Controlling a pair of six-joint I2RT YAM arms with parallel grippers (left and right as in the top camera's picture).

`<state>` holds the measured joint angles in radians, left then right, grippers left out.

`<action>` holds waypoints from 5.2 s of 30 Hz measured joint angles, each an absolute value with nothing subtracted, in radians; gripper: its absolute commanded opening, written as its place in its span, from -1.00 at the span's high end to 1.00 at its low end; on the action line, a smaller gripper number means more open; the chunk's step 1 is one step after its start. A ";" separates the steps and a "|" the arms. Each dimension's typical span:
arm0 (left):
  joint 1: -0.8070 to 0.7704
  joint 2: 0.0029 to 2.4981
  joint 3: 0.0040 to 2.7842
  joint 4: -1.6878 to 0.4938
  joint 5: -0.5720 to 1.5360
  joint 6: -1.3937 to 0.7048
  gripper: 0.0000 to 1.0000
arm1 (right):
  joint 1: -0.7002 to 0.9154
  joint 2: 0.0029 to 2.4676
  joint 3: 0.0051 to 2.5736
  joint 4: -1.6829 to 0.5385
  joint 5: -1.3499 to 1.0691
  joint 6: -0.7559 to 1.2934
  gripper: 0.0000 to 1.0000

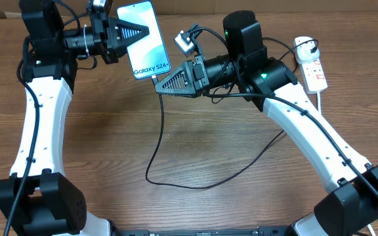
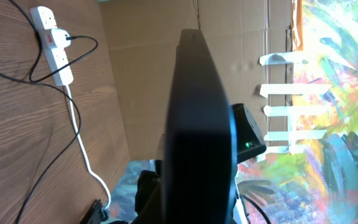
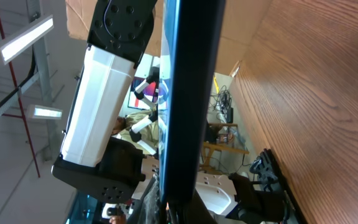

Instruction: Plug charger to phone and switch on socket

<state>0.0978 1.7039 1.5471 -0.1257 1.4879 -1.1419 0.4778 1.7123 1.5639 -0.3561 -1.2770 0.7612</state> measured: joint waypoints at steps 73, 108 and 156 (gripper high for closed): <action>0.083 2.003 1.549 -0.495 1.082 -0.576 0.92 | 0.464 1.737 1.565 -0.956 -0.812 0.248 -1.00; -0.128 2.225 1.549 -0.531 0.710 -0.365 0.43 | 0.464 1.739 1.565 -1.021 -0.595 0.223 -1.00; -0.036 2.216 2.363 -1.442 0.234 -0.332 0.07 | 0.389 1.744 1.633 -1.172 -0.294 0.359 -1.00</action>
<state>-0.0364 2.2162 2.3634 -1.4418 0.2340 -0.3321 0.3885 1.7443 1.6325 -1.1717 -0.2939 0.3592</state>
